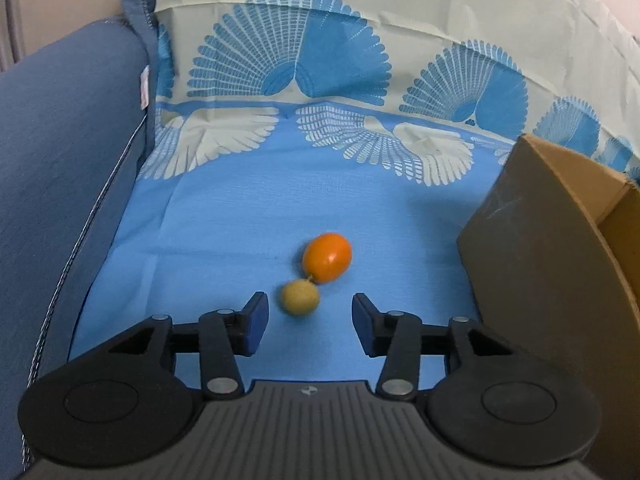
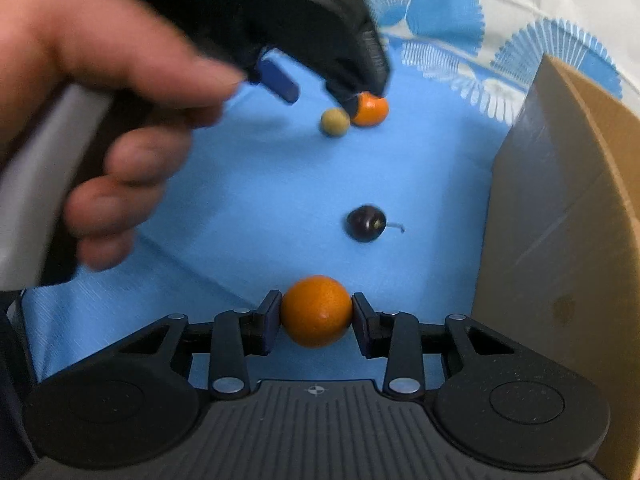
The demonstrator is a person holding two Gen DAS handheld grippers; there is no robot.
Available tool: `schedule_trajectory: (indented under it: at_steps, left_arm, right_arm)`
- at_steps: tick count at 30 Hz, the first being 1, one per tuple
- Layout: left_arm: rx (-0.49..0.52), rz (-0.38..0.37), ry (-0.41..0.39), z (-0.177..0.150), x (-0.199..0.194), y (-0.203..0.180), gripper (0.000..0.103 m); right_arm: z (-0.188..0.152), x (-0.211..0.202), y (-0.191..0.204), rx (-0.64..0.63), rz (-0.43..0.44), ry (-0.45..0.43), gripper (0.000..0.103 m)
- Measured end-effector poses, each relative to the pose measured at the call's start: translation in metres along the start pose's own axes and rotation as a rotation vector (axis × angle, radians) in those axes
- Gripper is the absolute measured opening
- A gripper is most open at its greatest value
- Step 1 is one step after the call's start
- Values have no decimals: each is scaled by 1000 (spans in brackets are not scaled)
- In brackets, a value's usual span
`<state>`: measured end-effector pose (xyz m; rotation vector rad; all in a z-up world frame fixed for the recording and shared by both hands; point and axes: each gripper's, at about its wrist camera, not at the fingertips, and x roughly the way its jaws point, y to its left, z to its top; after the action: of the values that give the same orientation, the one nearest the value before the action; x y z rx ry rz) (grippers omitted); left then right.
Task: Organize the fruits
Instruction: 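Close the right tool on the mandarin while the left tool grasps the yellow-green fruit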
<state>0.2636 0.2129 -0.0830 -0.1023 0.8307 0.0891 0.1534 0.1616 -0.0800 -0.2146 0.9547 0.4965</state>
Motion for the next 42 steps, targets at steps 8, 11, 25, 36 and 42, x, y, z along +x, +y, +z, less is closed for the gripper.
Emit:
schedule_trajectory:
  at_steps: [8, 11, 25, 36, 42]
  left_arm:
    - [65, 60, 41, 0, 39, -12, 51]
    - [71, 73, 41, -1, 44, -12, 51]
    - [45, 80, 33, -3, 19, -16, 29]
    - [12, 133, 218, -21, 11, 0, 29]
    - [24, 143, 219, -24, 14, 0, 30]
  right_arm:
    - [1, 3, 4, 6, -4, 14, 39]
    - [1, 1, 5, 12, -3, 16, 39]
    - [5, -2, -1, 50, -13, -5, 39]
    - [1, -1, -2, 52, -18, 13, 39]
    - [-1, 0, -6, 62, -22, 17, 39]
